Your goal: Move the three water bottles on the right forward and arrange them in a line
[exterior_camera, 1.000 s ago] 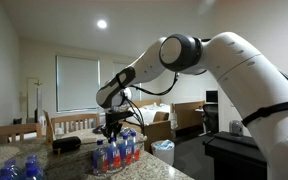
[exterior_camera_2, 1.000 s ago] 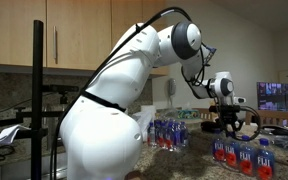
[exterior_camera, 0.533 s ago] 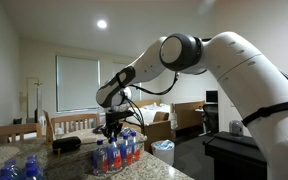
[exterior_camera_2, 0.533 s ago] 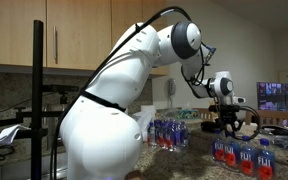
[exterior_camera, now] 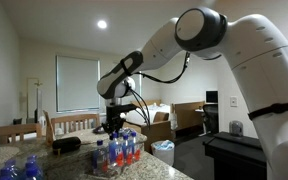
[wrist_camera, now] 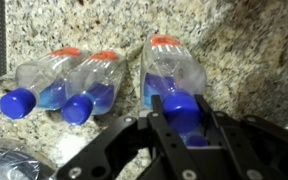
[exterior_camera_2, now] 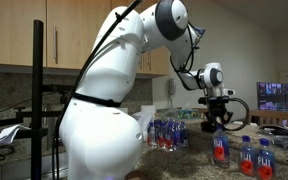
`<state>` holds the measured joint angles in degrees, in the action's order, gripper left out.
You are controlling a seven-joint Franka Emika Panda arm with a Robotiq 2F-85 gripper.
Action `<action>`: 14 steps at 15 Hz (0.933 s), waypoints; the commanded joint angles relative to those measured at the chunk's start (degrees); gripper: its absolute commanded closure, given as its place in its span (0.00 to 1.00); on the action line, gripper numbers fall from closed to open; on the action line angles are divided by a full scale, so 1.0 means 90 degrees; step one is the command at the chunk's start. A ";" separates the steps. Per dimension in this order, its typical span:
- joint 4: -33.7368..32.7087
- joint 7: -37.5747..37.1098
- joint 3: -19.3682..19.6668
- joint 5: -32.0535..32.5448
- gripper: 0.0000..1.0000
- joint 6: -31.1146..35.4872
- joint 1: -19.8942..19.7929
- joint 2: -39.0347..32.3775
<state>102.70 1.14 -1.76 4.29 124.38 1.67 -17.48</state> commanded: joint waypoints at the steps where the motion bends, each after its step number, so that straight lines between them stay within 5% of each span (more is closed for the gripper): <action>1: 0.1600 -0.0583 -0.0122 -0.0030 0.87 0.0305 0.0277 0.1106; 6: 0.3087 -0.2787 -0.0496 -0.0079 0.87 0.1517 0.0888 0.1545; 14: 0.3490 -0.4533 -0.1010 0.0656 0.87 0.2111 0.1473 0.1743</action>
<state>131.24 -35.50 -9.88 7.91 142.03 14.40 -2.94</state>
